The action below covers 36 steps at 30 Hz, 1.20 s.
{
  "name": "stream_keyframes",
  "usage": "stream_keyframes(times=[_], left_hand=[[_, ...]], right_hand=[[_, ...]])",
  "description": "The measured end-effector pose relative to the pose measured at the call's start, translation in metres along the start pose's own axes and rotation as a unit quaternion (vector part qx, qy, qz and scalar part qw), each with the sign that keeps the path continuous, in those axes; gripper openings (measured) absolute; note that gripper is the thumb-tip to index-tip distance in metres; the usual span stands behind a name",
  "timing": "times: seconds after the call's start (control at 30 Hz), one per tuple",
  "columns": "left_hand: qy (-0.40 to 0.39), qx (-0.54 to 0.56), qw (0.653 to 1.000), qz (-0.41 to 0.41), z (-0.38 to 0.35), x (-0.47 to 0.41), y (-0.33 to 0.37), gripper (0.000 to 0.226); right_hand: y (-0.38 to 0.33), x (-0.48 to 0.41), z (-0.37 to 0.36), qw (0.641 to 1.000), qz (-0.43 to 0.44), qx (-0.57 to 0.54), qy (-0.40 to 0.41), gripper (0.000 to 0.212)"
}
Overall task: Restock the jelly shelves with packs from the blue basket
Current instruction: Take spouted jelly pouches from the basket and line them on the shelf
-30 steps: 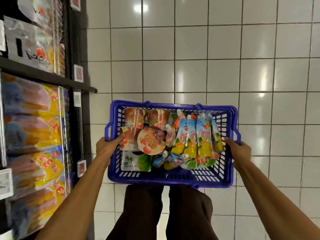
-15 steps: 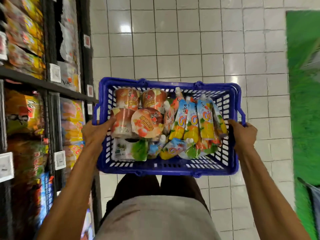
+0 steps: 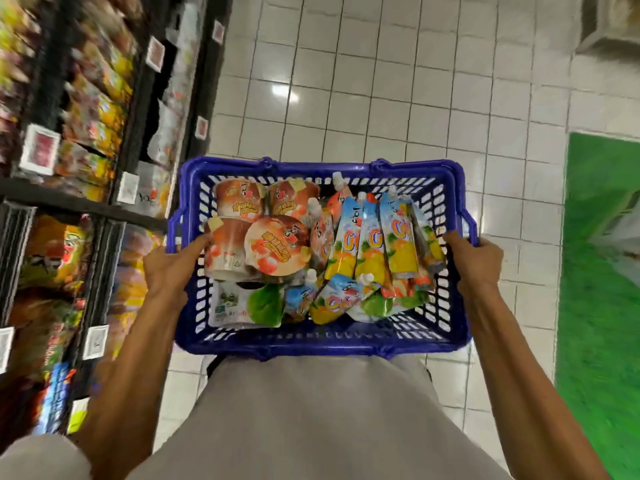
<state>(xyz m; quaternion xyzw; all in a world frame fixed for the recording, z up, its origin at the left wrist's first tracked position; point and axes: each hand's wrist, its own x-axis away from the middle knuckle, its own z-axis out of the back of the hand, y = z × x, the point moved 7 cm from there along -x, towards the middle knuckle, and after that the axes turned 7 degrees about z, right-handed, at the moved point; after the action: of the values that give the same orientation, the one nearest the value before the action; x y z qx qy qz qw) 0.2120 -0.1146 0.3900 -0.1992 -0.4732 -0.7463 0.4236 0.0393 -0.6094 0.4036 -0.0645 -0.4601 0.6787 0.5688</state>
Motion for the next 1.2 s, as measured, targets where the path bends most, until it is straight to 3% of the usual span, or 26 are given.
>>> stream_keyframes(times=[0.2, 0.47, 0.6, 0.8, 0.97, 1.1, 1.2], left_hand=[[0.051, 0.101, 0.993, 0.039, -0.017, -0.002, 0.037, 0.030], [0.113, 0.202, 0.967, 0.103, -0.035, -0.056, 0.059, 0.024], [0.159, 0.218, 0.953, 0.135, -0.034, -0.068, 0.067, 0.039], [0.222, 0.246, 0.910, 0.250, -0.044, -0.073, 0.065, 0.057], [0.290, 0.319, 0.841, 0.327, -0.069, -0.076, 0.072, 0.061], [0.284, 0.362, 0.805, 0.374, -0.110, -0.097, 0.064, 0.062], [0.287, 0.393, 0.778, 0.398, -0.139, -0.130, 0.058, 0.049]], right_hand=[[-0.111, -0.074, -0.040, 0.994, 0.073, 0.060, -0.050, 0.030], [-0.252, -0.144, -0.174, 0.968, 0.174, 0.118, -0.137, 0.023], [-0.317, -0.160, -0.244, 0.945, 0.213, 0.156, -0.194, 0.021], [-0.382, -0.181, -0.347, 0.901, 0.253, 0.235, -0.263, 0.024], [-0.414, -0.204, -0.443, 0.863, 0.268, 0.285, -0.320, 0.030], [-0.421, -0.225, -0.523, 0.821, 0.274, 0.327, -0.380, 0.034], [-0.412, -0.242, -0.588, 0.796, 0.273, 0.357, -0.404, 0.035]])
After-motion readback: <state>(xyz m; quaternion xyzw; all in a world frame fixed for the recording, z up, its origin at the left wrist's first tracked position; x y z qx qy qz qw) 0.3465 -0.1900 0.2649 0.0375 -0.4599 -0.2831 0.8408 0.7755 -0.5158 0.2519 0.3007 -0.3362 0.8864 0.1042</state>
